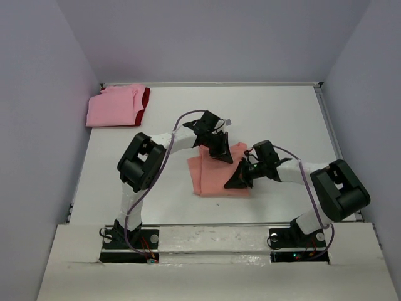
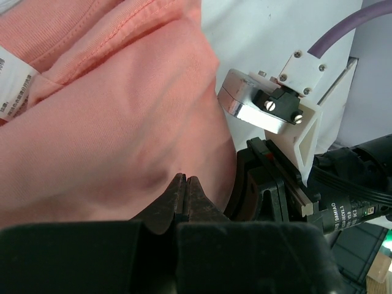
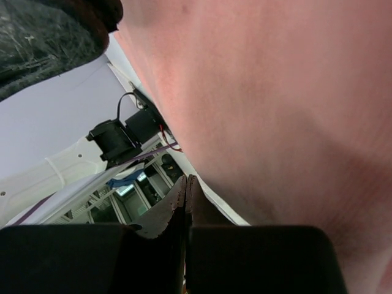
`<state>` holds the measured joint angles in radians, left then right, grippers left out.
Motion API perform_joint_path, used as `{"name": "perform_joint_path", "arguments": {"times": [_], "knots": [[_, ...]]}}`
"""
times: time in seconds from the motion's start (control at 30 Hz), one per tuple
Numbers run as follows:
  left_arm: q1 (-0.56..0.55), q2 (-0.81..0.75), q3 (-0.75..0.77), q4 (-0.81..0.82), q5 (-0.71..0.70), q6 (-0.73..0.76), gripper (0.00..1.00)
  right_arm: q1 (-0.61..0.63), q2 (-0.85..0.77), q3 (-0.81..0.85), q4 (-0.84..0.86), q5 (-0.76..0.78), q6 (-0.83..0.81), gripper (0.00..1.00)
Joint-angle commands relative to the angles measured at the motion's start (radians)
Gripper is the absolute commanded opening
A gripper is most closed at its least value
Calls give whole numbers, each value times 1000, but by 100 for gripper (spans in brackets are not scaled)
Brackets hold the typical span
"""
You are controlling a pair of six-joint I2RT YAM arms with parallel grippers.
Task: Fold and stack the t-shirts
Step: Fold the long partially folded tshirt into a neat square
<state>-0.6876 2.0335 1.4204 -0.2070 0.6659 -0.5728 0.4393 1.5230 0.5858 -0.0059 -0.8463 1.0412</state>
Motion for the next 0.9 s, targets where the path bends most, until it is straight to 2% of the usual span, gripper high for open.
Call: {"name": "perform_joint_path", "arguments": {"times": [0.0, 0.2, 0.33, 0.5, 0.7, 0.87], "knots": [[-1, -2, 29, -9, 15, 19, 0, 22, -1, 2, 58, -5, 20, 0], [-1, 16, 35, -19, 12, 22, 0, 32, 49, -20, 47, 7, -19, 0], [-1, 30, 55, -32, 12, 28, 0, 41, 129, -1, -58, 32, -110, 0], [-1, 37, 80, -55, 6, 39, 0, 41, 193, -4, -104, 58, -171, 0], [2, 37, 89, -69, 4, 44, 0, 41, 302, 83, -281, 142, -263, 0], [5, 40, 95, -75, 1, 48, 0, 41, 302, 101, -331, 187, -276, 0]]}}
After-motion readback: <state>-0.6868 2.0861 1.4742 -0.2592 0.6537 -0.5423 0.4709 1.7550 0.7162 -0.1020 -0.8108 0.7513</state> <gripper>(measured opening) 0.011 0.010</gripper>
